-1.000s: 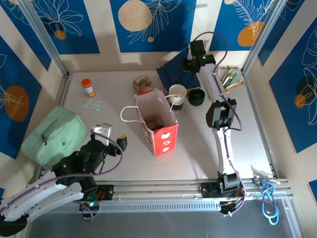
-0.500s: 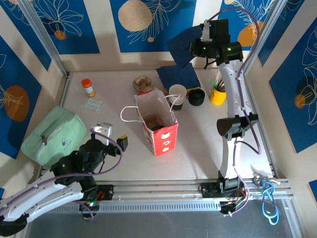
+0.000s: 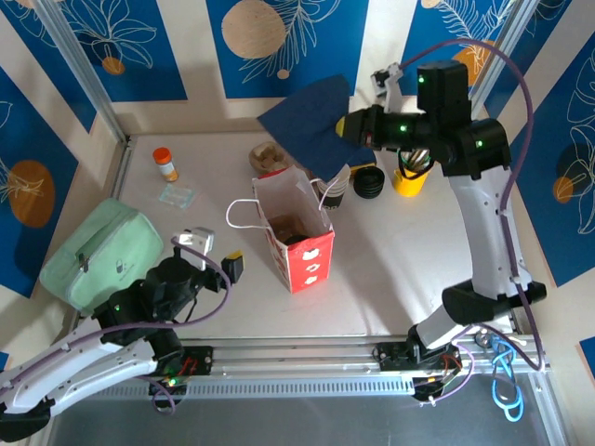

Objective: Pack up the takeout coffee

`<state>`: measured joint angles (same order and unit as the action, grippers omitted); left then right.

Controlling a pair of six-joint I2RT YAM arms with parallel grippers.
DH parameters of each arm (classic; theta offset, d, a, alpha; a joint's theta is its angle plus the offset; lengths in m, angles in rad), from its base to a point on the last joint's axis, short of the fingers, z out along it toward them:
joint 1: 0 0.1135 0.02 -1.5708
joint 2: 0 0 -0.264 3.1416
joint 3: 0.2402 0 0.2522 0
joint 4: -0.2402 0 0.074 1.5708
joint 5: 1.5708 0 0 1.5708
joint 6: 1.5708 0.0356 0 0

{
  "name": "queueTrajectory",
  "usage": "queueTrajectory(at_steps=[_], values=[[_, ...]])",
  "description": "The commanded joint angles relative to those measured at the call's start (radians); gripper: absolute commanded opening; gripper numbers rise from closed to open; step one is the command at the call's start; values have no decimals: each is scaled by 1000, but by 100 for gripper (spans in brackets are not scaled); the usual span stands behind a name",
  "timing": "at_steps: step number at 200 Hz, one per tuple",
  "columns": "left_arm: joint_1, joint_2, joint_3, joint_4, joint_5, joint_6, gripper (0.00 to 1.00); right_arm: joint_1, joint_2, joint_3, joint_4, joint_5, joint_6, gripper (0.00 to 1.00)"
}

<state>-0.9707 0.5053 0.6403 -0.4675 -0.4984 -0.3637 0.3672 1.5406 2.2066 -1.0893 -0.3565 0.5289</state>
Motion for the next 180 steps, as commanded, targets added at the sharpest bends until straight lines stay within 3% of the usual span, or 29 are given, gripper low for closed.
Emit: queueTrajectory(at_steps=[1, 94, 180], values=[[10, -7, 2, 49, 15, 27, 90, 65, -57, -100, 58, -81, 85, 8], [10, 6, -11, 92, 28, 41, 90, 329, -156, -398, 149, 252, 192, 7], [10, 2, -16, 91, 27, 40, 90, 445, 16, -362, 5, 507, 143, 4]])
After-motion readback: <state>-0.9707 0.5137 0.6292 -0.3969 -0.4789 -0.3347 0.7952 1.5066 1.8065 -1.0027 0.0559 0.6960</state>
